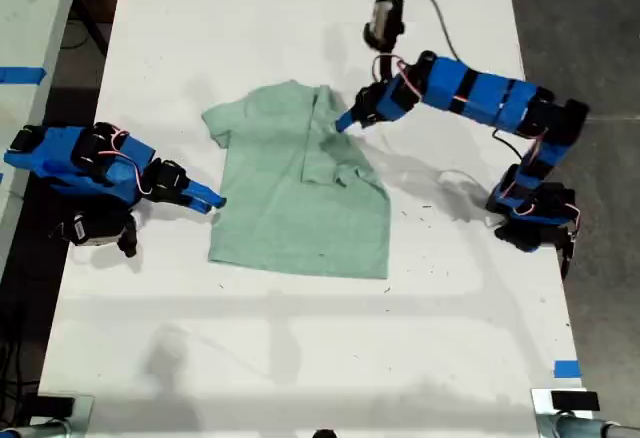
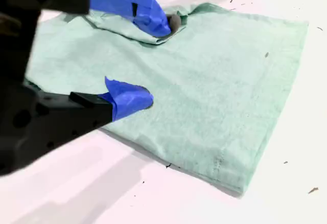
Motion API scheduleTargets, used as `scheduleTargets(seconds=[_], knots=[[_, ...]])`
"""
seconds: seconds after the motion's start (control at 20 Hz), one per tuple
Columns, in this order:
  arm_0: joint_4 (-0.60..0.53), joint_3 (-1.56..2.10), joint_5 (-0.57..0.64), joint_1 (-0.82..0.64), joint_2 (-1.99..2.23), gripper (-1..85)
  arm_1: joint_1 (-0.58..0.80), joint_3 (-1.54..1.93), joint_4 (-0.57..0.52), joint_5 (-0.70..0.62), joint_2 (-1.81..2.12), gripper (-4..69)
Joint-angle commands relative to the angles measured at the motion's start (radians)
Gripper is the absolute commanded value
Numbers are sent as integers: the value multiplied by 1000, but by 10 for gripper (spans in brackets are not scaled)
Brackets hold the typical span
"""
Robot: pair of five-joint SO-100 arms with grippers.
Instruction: Fold t shirt
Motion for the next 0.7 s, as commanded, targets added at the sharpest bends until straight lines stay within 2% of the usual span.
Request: scheduleTargets(seconds=[0.0, 0.15, 0.35, 0.45, 0.55, 0.65], knots=[[-21, 9, -6, 14, 6, 184, 63, 364, -37, 44, 460, 12], [-21, 9, -6, 14, 6, 184, 14, 730, -69, 147, 767, 12], [-21, 9, -6, 14, 6, 184, -109, 1152, -187, 279, 1137, 12], [-21, 9, -6, 14, 6, 184, -130, 1307, -170, 298, 1359, 12], [-21, 9, -6, 14, 6, 184, -129, 1493, -95, 293, 1684, 12], [-21, 9, -6, 14, 6, 184, -121, 1594, -63, 333, 1759, 23]])
